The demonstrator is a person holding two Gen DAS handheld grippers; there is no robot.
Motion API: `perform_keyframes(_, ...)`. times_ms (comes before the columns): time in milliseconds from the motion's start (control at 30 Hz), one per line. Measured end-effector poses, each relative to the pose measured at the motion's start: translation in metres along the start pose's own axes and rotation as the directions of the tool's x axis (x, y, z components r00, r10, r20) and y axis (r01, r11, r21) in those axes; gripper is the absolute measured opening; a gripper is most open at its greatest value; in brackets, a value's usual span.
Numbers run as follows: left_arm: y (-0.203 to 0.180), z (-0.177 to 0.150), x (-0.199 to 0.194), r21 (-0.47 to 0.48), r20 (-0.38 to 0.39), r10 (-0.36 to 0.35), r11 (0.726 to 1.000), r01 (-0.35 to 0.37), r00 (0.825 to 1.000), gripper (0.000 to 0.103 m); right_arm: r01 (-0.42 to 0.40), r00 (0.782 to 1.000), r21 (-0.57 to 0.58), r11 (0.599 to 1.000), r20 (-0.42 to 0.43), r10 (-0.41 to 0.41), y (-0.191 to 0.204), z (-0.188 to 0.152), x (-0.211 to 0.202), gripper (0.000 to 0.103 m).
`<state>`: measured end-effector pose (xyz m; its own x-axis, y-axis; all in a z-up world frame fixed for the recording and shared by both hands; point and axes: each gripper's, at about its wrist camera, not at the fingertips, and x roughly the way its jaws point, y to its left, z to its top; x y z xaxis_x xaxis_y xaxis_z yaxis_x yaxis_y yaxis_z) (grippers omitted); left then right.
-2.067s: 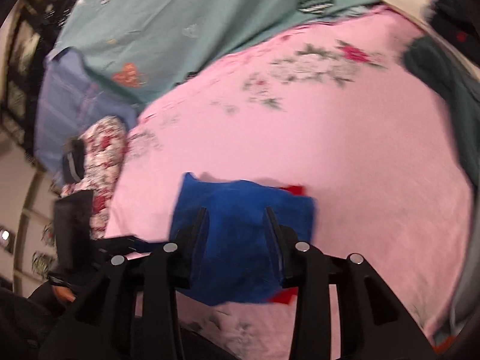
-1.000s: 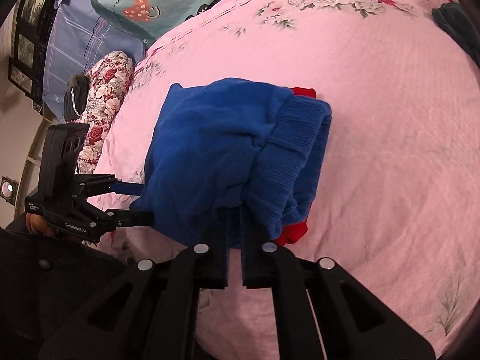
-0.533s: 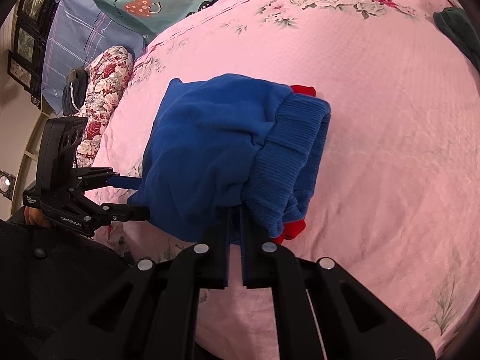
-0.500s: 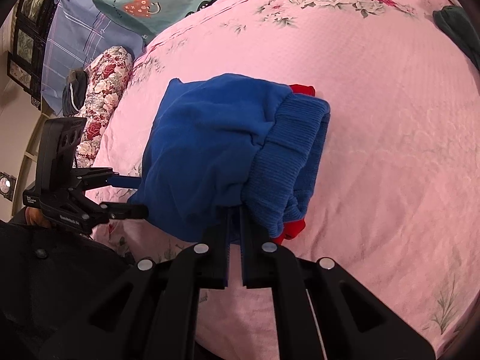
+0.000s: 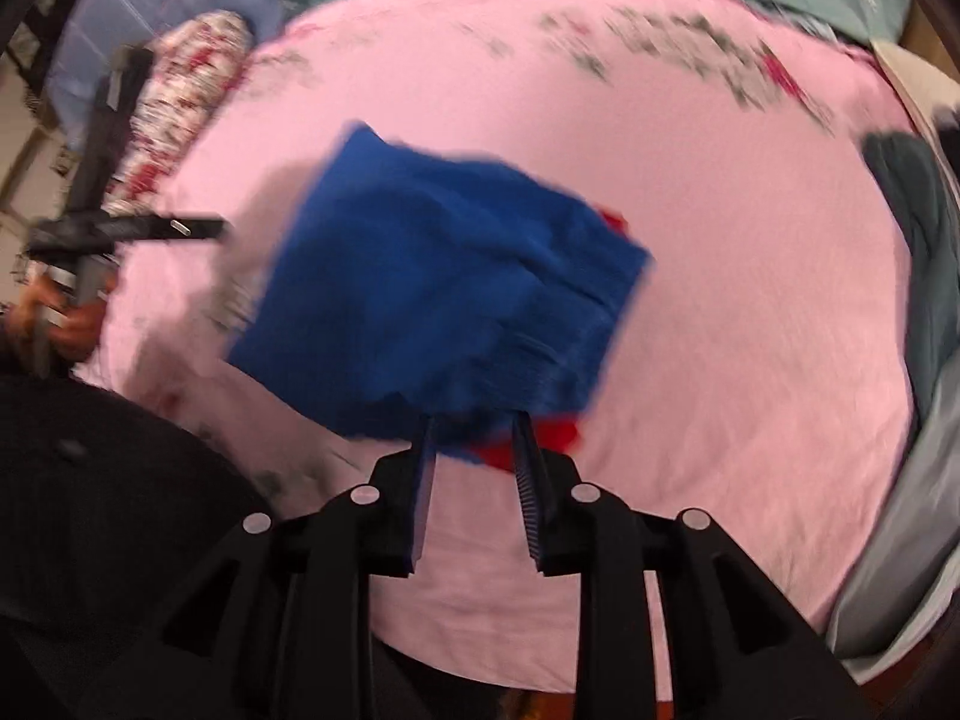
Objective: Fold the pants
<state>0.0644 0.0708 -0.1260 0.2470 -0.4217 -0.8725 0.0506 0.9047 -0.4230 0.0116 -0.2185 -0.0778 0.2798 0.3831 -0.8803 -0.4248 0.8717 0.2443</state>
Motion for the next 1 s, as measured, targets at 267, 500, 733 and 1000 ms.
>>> perform_keyframes(267, -0.005, 0.001, 0.007, 0.039, 0.0, -0.045, 0.998, 0.044, 0.999, 0.081, -0.137, 0.99, -0.022, 0.99, 0.031, 0.138, 0.036, 0.058, 0.049, 0.031)
perform_keyframes(500, 0.028, -0.005, -0.009, -0.006, 0.022, -0.024, 1.0, 0.024, 0.999, 0.083, 0.046, 0.997, 0.053, 0.998, -0.058, -0.043, 0.027, 0.049, 0.07, 0.036)
perform_keyframes(733, 0.041, -0.002, -0.002, -0.03, 0.004, -0.093, 0.995, 0.093, 0.996, 0.084, 0.002, 0.997, -0.301, 0.954, -0.069, -0.024, 0.11, 0.039, 0.061, 0.036)
perform_keyframes(1000, 0.029, -0.003, 0.005, 0.02, -0.014, -0.141, 0.99, 0.141, 0.99, 0.084, 0.086, 0.972, -0.614, 0.785, -0.122, -0.202, 0.143, 0.004, 0.092, 0.042)
